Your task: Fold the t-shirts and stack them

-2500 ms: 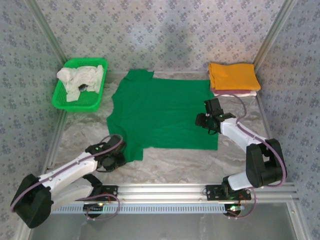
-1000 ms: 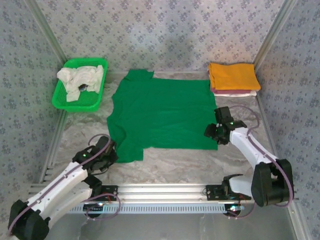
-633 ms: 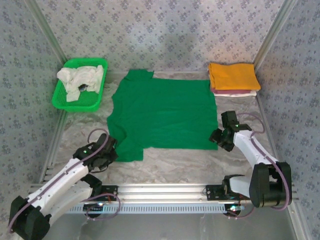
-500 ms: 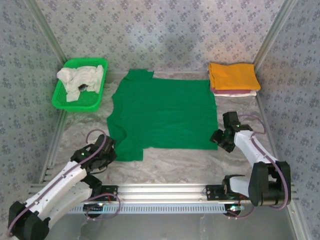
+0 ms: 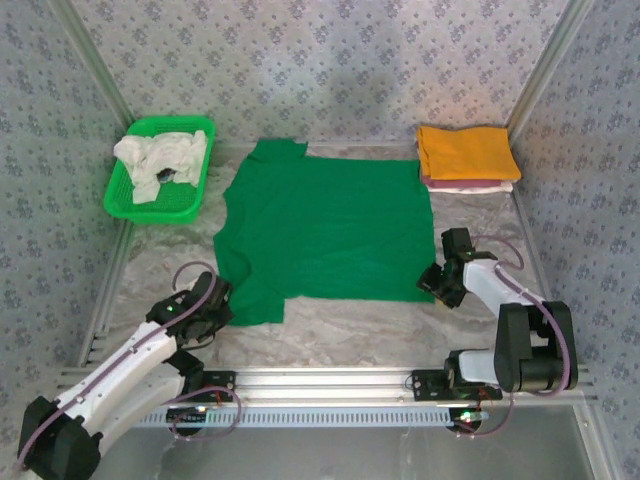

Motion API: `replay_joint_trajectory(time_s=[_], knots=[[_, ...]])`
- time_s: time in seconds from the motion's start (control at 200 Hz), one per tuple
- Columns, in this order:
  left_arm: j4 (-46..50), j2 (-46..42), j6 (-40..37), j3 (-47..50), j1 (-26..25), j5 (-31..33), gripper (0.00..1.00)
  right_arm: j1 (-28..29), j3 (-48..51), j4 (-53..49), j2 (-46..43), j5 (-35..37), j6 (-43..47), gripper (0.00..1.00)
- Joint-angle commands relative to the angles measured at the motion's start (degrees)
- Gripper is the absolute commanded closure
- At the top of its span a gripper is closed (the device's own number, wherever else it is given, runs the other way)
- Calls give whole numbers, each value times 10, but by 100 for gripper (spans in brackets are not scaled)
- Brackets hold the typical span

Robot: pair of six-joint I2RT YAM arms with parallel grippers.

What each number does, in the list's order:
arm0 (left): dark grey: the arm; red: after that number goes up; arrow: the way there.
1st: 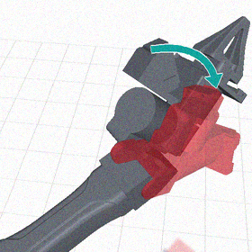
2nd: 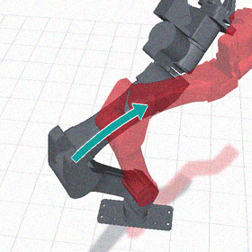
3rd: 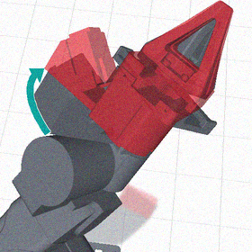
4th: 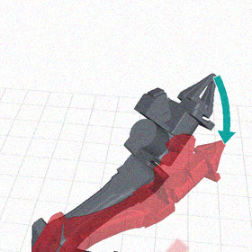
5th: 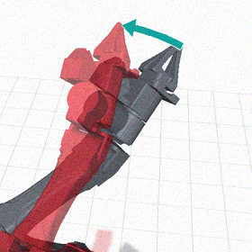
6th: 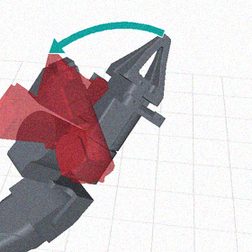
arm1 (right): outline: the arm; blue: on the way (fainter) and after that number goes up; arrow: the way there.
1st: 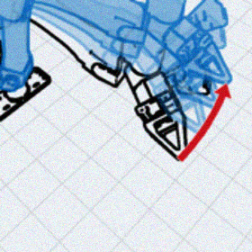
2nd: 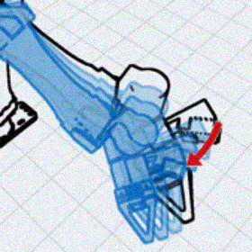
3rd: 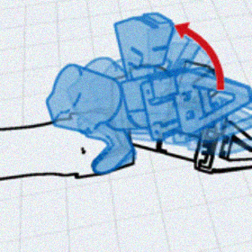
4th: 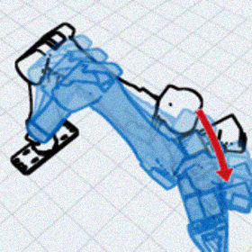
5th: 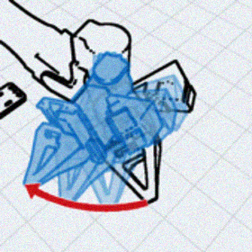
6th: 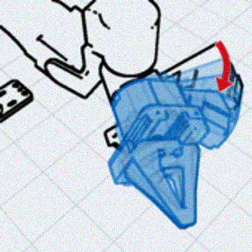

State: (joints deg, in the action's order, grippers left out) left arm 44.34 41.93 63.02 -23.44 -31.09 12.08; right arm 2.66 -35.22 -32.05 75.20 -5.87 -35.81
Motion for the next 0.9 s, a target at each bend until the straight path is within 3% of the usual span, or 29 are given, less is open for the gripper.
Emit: replay_joint_trajectory(time_s=[0.0, 0.135, 0.23, 0.34, 0.44, 0.625, 0.76, 0.894], knots=[[-2, -10, -10, 3, 5, 12, 100, 11, 10, 18, -4, -30, -21, 41], [-2, -15, -12, 6, 6, 10, 100, 21, 32, 3, -47, -30, -44, 35], [-9, -18, -11, 14, 5, 7, 100, 31, 49, 19, -48, -28, -56, 38], [-21, -19, -13, 21, 5, 4, 100, 40, 51, 46, -20, -39, -55, 55], [-13, -30, -19, 15, 5, 6, 100, 44, 50, 56, -17, -38, -58, 77], [25, -86, -33, 2, 4, -3, 100, 39, 57, 17, -94, -36, -60, 100], [61, -116, -31, -17, -10, -8, 100, 13, 70, -16, -156, -53, -60, 100], [137, -151, 13, -54, -80, 65, 100, 5, 77, -59, -208, -64, -55, 100]])
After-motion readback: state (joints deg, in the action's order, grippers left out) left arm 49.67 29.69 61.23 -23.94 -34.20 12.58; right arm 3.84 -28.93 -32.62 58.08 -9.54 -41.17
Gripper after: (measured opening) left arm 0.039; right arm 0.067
